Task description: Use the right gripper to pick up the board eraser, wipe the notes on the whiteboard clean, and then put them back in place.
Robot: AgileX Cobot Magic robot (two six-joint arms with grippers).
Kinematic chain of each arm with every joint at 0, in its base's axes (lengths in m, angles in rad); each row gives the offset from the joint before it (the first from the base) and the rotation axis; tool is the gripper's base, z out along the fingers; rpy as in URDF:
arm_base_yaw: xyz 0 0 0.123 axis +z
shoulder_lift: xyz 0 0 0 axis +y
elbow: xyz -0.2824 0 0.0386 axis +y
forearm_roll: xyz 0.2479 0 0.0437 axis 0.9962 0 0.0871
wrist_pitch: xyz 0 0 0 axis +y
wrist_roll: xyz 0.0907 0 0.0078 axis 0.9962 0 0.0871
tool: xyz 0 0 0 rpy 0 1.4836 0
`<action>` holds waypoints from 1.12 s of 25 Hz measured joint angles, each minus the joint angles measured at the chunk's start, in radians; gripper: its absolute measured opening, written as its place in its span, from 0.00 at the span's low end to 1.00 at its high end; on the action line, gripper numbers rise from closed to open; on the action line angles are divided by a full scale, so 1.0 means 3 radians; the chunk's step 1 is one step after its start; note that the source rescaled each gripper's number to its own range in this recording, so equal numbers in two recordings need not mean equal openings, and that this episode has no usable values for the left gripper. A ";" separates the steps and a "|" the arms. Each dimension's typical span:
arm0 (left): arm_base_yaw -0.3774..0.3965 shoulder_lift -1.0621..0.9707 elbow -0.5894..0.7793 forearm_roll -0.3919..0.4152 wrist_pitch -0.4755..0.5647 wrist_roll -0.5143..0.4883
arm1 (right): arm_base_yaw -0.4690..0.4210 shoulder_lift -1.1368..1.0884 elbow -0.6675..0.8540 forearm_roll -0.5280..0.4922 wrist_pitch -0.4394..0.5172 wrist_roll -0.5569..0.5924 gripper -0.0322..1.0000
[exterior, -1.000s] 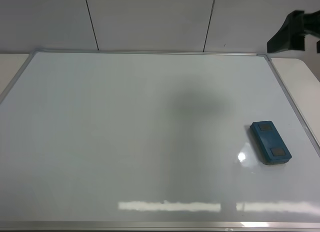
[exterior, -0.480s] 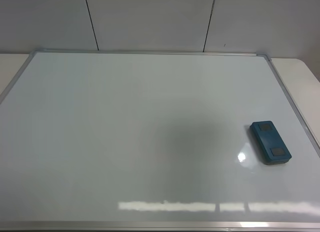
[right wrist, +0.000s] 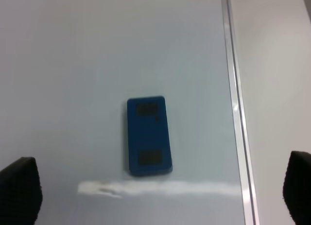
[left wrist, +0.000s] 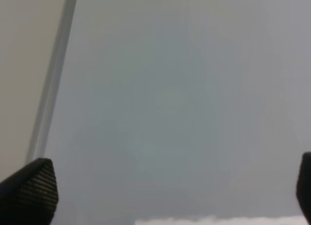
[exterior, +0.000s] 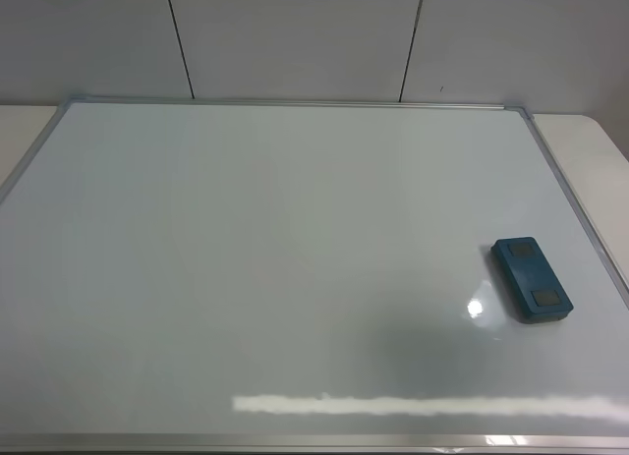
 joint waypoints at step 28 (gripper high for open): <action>0.0000 0.0000 0.0000 0.0000 0.0000 0.0000 | -0.0117 -0.0817 0.0631 -0.0044 -0.0220 0.0000 1.00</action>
